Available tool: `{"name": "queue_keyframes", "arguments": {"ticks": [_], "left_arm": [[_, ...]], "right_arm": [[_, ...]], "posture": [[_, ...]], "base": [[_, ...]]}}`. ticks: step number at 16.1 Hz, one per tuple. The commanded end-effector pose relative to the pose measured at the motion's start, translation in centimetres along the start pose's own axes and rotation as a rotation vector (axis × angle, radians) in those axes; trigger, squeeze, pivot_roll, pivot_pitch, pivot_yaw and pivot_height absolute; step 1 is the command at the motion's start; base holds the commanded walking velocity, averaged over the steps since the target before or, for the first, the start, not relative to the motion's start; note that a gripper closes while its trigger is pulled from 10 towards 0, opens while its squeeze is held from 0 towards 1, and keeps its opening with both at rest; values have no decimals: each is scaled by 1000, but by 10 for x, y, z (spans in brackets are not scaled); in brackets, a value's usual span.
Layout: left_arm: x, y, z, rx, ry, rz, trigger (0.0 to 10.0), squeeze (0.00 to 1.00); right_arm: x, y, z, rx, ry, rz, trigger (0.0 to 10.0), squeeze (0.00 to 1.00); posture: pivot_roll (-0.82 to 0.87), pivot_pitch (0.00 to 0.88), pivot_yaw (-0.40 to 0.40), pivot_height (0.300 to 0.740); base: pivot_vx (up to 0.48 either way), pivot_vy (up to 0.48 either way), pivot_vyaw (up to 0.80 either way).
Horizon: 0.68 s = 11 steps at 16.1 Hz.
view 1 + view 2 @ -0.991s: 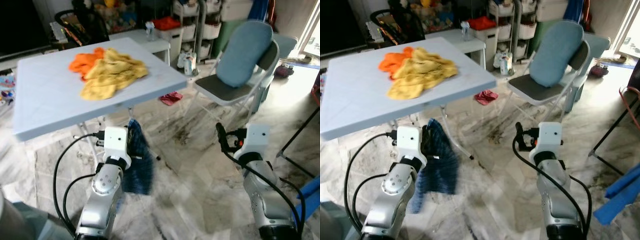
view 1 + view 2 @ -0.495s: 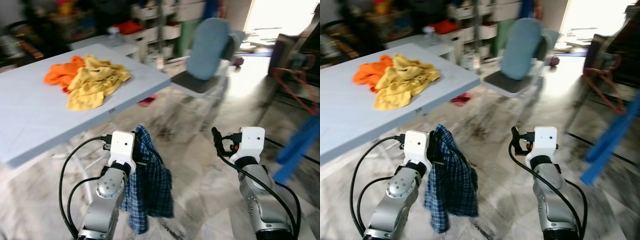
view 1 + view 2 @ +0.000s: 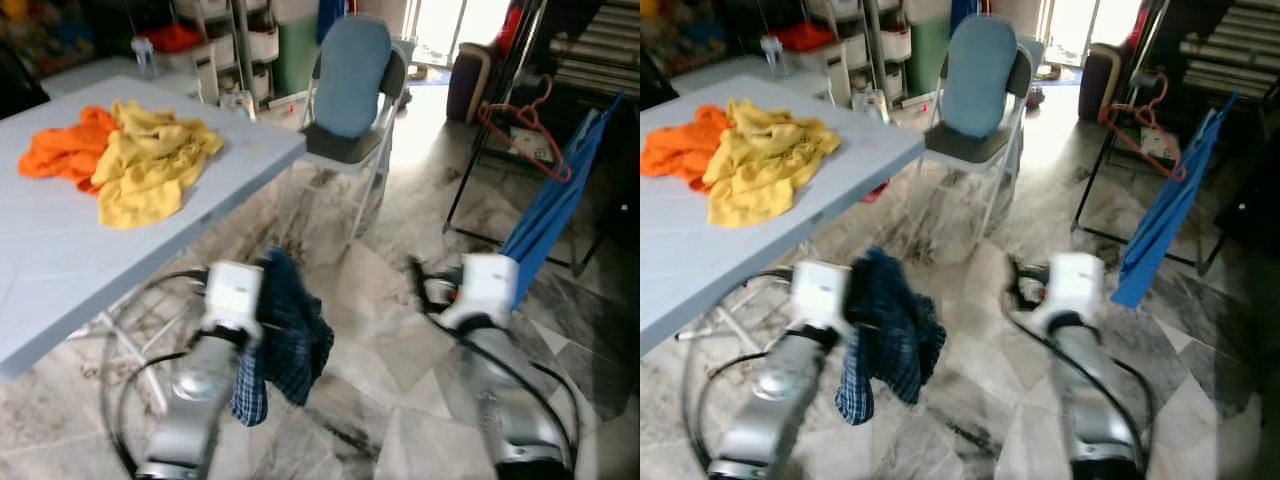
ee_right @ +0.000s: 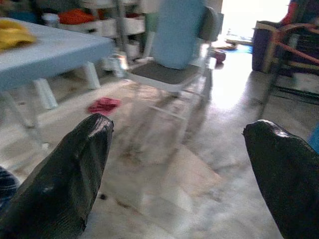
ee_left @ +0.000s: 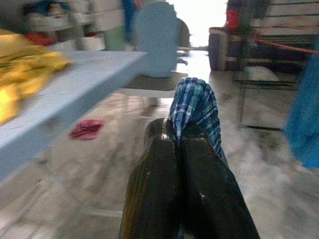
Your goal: Hang hanger
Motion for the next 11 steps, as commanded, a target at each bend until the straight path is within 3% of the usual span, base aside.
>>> {"name": "queue_keyframes", "arguments": {"ticks": [1,5,11], "left_arm": [[2,-8,8,-7,-35,-28,10000,0],[2,-9,8,-17,-41,-44,10000,0],[4,-12,7,-24,-43,-58,10000,0]], "right_arm": [[2,-8,7,-12,-24,-20,10000,0],[2,-8,6,-8,-23,-22,10000,0],[5,-8,8,-15,-29,-15,10000,0]], "posture": [[-77,0,8,740],[-76,0,9,740],[-79,0,4,740]], "base": [[0,0,-406],[0,0,-800],[283,0,-800]]}}
Point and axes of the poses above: a point about 5 cm out from each wrist's last joint towards the gripper, its own x axis pointing out of the wrist towards the gripper, its own z axis along the axis of the wrist's last joint, y = z × x, the point moved 2 cm from there along x, pointing out of the wrist towards the gripper, and after that the axes turned 13 degrees about -x, right-handed, at the moved point
